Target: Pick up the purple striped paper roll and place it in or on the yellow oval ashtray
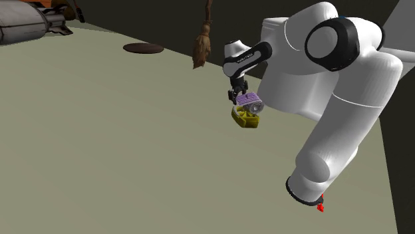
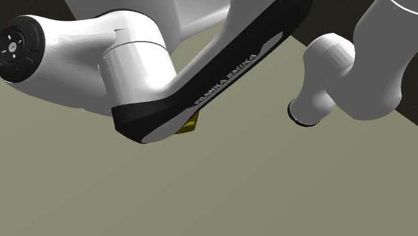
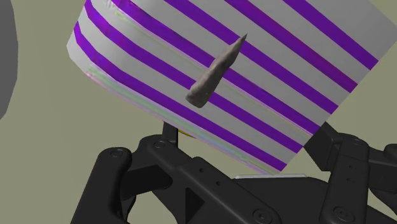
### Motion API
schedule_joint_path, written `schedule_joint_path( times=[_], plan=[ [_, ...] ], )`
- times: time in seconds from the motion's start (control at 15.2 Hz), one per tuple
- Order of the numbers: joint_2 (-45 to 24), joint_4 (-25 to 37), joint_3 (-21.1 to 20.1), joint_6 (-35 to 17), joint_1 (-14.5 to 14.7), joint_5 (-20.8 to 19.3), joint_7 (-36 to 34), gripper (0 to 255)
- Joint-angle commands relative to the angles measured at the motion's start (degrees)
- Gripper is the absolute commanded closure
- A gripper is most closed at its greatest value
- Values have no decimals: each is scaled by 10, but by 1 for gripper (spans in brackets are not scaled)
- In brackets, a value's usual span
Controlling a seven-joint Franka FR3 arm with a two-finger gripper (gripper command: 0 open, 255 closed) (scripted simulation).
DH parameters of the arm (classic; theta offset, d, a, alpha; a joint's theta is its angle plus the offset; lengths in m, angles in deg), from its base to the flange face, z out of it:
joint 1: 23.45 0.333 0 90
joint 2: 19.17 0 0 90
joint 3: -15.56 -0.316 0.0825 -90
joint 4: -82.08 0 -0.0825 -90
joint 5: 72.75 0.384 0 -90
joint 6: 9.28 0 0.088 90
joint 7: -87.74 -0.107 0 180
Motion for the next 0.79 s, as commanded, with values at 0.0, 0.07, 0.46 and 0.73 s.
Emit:
schedule_joint_path(
  times=[0.0, 0.07, 0.46, 0.73],
  plan=[
    [-10, -9, 1, -19, -1, -2, -5, 255],
    [-10, -9, 1, -19, -1, -2, -5, 255],
    [-10, -9, 1, -19, -1, -2, -5, 255],
    [-10, -9, 1, -19, -1, -2, -5, 0]
  ],
)
